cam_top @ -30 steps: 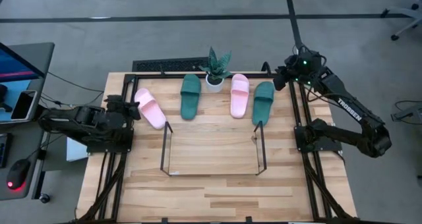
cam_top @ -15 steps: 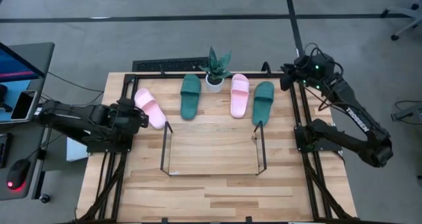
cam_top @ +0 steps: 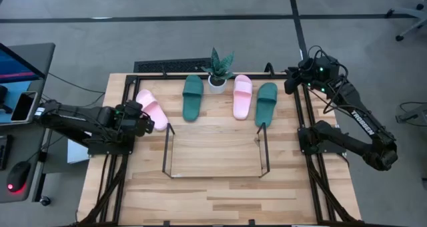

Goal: Pick and place slides into the shelf
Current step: Put the left pink slide on the shelf

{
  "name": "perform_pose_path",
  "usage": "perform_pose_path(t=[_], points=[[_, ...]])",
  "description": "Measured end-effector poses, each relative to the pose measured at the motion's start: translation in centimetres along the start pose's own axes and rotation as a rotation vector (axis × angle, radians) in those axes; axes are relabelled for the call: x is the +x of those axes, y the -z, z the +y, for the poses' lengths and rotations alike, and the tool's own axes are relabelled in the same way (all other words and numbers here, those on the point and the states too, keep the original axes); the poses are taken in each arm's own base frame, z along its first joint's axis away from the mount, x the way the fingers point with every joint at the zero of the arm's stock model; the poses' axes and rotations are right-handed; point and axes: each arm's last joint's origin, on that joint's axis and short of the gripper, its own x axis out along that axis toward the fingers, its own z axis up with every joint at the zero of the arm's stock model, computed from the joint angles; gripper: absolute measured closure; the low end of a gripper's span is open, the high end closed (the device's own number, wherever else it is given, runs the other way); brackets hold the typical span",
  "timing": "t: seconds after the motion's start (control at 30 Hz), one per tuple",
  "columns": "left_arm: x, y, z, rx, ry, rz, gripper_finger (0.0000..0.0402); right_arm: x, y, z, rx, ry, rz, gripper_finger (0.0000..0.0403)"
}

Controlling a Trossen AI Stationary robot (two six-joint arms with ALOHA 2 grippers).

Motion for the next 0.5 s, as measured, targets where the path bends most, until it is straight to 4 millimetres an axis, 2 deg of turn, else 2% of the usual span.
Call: perform_pose_path(t=[0.2, 0.5], points=[[1.2, 0.5, -1.6, 0.137, -0.074, 0.096, 0.0223, 0.0, 0.1, 0.3, -0.009, -0.022, 0.015, 0.0328], [3.3, 1.2, -3.5, 0.308, -0.245, 0.095, 0.0223, -0.3, 0.1, 0.8, -0.031, -0.044, -0.001, 0.0328]])
